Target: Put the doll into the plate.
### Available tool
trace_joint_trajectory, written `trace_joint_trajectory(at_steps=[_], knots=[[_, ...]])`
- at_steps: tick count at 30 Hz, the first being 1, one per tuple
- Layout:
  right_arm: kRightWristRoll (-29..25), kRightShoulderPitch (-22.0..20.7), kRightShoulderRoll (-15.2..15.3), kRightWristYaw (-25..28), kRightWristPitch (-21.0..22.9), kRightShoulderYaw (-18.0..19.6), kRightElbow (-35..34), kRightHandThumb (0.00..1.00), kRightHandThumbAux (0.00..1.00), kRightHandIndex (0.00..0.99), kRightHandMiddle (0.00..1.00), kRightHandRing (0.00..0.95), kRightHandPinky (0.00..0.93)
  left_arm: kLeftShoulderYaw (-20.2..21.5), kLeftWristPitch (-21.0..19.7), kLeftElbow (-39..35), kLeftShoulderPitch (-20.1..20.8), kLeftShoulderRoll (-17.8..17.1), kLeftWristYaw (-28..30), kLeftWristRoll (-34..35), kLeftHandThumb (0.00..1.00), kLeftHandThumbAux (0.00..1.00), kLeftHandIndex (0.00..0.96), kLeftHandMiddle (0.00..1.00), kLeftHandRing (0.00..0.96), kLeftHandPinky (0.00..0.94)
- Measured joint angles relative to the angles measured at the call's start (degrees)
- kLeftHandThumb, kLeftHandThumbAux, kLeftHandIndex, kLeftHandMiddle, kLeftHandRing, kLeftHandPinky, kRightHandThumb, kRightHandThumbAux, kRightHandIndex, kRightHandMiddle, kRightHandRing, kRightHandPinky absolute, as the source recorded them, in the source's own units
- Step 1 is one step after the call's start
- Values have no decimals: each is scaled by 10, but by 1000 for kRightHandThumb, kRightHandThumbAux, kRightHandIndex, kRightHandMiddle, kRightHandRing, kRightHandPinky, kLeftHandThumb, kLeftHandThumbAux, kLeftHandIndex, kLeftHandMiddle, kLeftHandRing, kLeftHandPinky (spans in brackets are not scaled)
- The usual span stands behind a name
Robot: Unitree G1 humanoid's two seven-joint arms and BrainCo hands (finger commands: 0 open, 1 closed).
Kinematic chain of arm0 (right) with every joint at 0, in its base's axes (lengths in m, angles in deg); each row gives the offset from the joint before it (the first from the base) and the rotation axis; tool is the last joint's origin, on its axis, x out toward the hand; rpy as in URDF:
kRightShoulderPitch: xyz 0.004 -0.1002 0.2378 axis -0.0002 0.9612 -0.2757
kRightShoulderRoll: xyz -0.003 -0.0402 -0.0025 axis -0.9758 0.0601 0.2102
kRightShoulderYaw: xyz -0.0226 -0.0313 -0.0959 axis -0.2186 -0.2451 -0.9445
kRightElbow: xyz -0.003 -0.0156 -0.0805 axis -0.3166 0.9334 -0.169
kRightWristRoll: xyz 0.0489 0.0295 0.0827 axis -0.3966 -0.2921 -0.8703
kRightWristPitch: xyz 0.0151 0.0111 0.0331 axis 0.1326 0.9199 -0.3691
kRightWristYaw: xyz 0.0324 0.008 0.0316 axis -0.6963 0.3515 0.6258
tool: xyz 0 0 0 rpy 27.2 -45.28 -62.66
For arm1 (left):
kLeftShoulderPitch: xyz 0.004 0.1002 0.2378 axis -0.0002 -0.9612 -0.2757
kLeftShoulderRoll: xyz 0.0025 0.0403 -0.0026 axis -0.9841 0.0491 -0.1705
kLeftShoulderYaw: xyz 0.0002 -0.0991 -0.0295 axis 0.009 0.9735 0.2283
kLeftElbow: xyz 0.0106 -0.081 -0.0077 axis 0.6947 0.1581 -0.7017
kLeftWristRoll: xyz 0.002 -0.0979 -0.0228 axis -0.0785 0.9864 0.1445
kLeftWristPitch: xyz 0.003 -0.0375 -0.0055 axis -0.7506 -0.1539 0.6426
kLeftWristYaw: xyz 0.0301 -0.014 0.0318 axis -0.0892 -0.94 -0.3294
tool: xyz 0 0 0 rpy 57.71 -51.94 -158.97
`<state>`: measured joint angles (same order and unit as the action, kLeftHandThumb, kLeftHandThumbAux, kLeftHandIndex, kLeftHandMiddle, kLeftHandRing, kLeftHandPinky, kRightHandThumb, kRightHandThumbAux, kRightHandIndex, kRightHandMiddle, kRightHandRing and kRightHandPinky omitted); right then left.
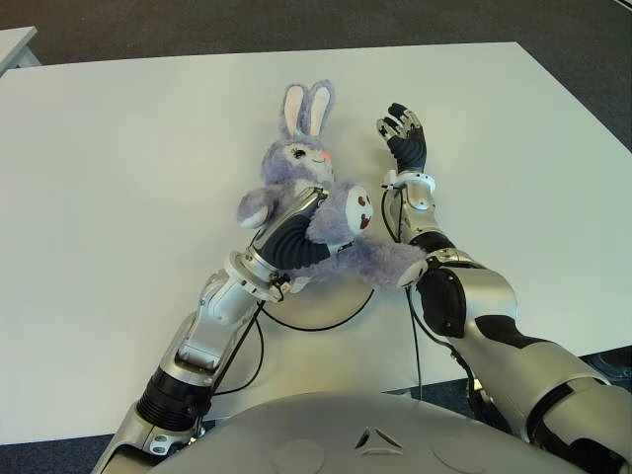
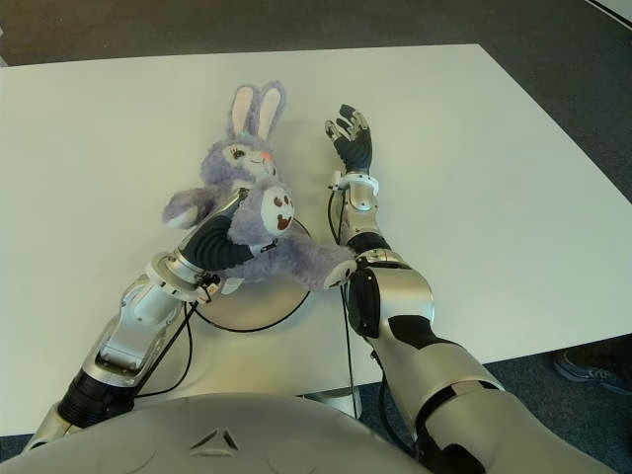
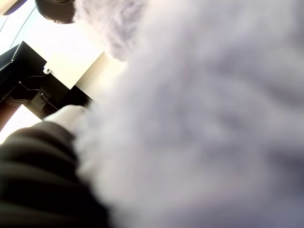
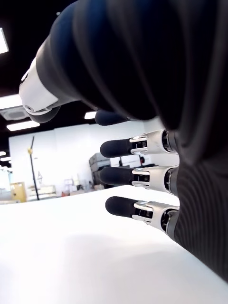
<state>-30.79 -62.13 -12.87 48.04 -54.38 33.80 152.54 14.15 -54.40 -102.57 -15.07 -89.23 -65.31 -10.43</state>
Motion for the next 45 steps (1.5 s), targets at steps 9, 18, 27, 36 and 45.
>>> trace_joint_trajectory(at_steps=[9,18,27,36,45], knots=[[0,0,0,0,0,0,0,461,790,195,172,151,179,0,2,0,-1,-1,-1,-2,709,690,416,567,570,567],[0,0,-1,1,0,0,0,482,789,198,176,154,179,3,11,1,-4,-1,-3,-2,704,690,413,487,497,460],[0,0,-1,1,0,0,0,489,791,197,174,152,180,4,15,3,-5,-1,-3,-1,700,691,411,408,407,365],[0,0,-2,1,0,1,-1,494,786,195,172,153,185,4,-3,-1,-5,-4,4,10,697,693,409,350,351,346],[0,0,-2,1,0,0,-1,482,782,195,176,158,188,3,-24,-12,-9,-6,14,26,547,456,204,307,315,298]])
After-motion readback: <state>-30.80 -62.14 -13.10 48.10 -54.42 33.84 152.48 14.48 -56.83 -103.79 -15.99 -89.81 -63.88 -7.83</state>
